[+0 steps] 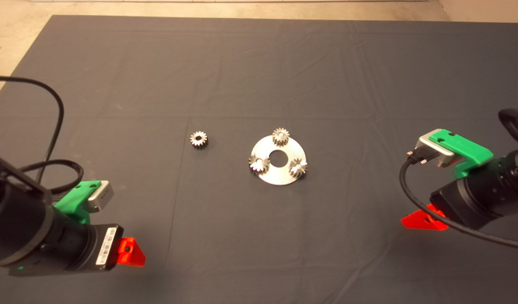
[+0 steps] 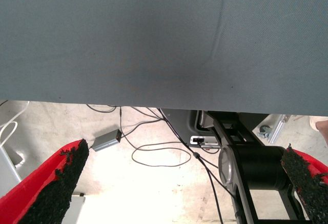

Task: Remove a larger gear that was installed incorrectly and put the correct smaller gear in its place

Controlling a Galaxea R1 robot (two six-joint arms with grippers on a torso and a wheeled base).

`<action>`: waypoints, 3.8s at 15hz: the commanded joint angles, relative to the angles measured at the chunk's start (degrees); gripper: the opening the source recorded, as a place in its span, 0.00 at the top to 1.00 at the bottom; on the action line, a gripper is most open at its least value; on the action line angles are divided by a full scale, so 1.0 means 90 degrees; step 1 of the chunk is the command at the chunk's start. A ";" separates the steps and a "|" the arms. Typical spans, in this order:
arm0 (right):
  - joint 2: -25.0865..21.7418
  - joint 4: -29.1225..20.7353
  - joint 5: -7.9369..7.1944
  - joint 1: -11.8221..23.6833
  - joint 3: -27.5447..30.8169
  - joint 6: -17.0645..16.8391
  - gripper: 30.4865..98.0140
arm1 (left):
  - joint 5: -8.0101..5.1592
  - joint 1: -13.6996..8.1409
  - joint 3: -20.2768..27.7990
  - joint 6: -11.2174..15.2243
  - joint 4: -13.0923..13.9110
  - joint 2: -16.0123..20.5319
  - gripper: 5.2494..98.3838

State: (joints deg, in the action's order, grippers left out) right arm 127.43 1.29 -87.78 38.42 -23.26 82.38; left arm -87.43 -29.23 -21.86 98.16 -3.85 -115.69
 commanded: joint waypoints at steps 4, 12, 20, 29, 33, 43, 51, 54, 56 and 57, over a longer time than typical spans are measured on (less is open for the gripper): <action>-0.0051 -0.0241 -0.0802 0.0155 0.0096 0.0045 0.01 | -0.0129 -0.0053 0.0087 -0.0018 0.0116 -0.0003 0.01; -0.0061 -0.0241 -0.0802 0.0155 0.0096 0.0045 0.01 | -0.0032 -0.0053 -0.1222 -0.0857 -0.0026 -0.1180 0.01; -0.0061 -0.0234 -0.0802 0.0155 0.0096 0.0045 0.01 | 0.0252 -0.0043 -0.2615 -0.1121 -0.0470 -0.3037 0.01; -0.0061 -0.0237 -0.0802 0.0145 0.0106 0.0055 0.01 | 0.0535 0.0093 -0.4612 -0.1522 -0.0461 -0.4614 0.01; -0.0061 -0.0241 -0.0802 0.0135 0.0106 0.0055 0.01 | 0.0554 0.0103 -0.5251 -0.1746 -0.0461 -0.5058 0.01; -0.0061 -0.0241 -0.0802 0.0135 0.0115 0.0055 0.01 | 0.0563 0.0562 -0.6066 -0.2196 -0.0461 -0.5481 0.01; -0.0061 -0.0241 -0.0802 0.0135 0.0115 0.0055 0.01 | 0.0554 0.0643 -0.6686 -0.2701 -0.0470 -0.5589 0.01; -0.0061 -0.0241 -0.0802 0.0125 0.0115 0.0055 0.01 | 0.0554 0.0650 -0.6876 -0.2846 -0.0470 -0.5683 0.01; -0.0061 -0.0241 -0.0802 0.0125 0.0115 0.0055 0.01 | 0.0545 0.0669 -0.6886 -0.2850 -0.0470 -0.5706 0.01; -0.0061 -0.0241 -0.0802 0.0125 0.0115 0.0055 0.01 | 0.0545 0.0689 -0.6886 -0.2860 -0.0470 -0.5706 0.01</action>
State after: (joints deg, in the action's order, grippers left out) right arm 126.79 1.01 -87.87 38.58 -22.49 82.44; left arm -82.05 -22.98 -83.82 72.70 -7.98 -166.88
